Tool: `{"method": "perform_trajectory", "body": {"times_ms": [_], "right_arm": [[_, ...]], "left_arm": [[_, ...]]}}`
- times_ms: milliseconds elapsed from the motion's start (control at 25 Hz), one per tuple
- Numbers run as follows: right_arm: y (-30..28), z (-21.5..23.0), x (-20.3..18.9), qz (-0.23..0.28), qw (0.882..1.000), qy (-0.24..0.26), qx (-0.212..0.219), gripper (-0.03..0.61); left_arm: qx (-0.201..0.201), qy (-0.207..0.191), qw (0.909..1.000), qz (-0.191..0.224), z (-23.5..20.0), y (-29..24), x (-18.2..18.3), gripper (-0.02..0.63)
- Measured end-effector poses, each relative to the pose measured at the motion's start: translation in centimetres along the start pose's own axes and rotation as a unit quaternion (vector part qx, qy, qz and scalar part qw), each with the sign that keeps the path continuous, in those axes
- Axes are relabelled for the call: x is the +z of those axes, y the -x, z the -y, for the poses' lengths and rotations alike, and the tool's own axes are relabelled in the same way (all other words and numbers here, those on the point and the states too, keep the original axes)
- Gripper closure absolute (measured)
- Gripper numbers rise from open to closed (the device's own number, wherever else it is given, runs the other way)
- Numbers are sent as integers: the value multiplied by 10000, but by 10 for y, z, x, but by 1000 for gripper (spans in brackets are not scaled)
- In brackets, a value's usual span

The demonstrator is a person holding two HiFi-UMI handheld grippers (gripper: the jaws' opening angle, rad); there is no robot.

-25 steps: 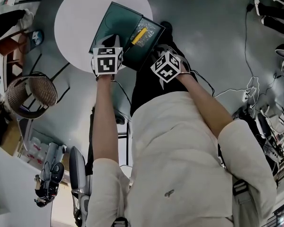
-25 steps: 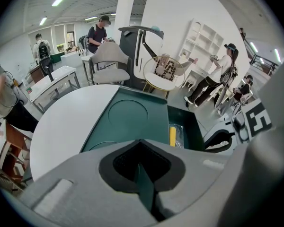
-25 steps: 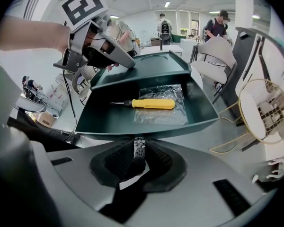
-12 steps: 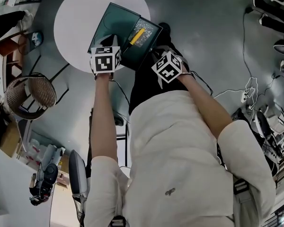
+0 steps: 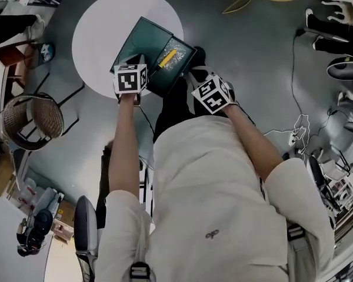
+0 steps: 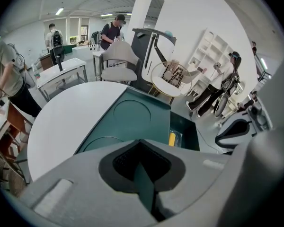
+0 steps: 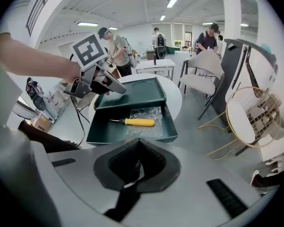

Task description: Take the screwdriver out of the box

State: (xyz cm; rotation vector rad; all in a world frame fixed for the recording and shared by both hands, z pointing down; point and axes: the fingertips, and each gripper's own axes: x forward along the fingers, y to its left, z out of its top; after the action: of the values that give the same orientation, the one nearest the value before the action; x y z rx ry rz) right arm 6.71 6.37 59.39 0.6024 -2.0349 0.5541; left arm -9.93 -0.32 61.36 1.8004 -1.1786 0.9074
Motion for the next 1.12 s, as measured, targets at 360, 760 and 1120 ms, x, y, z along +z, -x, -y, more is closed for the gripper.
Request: {"method": "perform_trajectory", "body": {"times_ms": [360,760,1120], "right_arm": [[17,2,50,405,9953,825,290,569],[-21,-24,78,-118,9549,2932,458,569],[-65,-38,61,-816,9045,4125,704,496]], "left_arm": [[-482,523,9858,1524,45,75,7,603],[-348,1185,9618,2442,50,155,-17,603],[-37,1399,9574,2527,47,179,-42,603]]}}
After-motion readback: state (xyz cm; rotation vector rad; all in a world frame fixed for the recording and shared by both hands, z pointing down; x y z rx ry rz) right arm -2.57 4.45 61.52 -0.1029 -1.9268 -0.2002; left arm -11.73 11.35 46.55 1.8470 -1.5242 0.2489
